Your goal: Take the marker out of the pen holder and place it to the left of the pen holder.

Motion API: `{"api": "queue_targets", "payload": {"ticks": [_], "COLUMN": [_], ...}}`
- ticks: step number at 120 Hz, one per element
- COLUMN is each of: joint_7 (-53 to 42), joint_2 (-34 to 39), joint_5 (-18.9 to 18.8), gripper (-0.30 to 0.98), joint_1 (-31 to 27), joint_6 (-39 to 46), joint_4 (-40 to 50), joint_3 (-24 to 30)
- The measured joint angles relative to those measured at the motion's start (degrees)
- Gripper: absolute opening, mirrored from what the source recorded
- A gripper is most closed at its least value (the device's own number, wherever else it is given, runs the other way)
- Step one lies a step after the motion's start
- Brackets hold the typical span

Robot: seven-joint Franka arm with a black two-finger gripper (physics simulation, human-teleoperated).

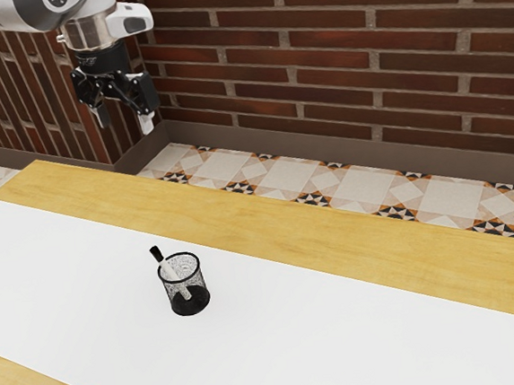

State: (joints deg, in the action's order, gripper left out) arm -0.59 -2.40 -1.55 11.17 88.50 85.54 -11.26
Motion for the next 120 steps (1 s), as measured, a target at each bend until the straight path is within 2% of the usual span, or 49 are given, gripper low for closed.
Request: {"api": "queue_targets", "payload": {"ticks": [15,45,56,73,94,120], "joint_7": [-0.1,-0.8,-1.2,-1.4,-1.4,-0.2], "joint_2": [0.0,0.9,-4.6,-14.0,-16.9,-16.5], "joint_5": [0.2,3.8,4.9,7.5,10.1,21.4], "gripper": [0.69,0.69,0.69,0.69,0.69,0.69], "joint_1": [0.0,-0.9,-1.7,-9.2,-14.5,-13.4], "joint_6": [0.0,-0.8,-1.2,-1.4,-0.3,5.1], "joint_4": [0.0,0.4,2.4,4.6,11.3,13.1], "joint_3": [0.0,0.5,0.3,0.3,0.3,0.6]}}
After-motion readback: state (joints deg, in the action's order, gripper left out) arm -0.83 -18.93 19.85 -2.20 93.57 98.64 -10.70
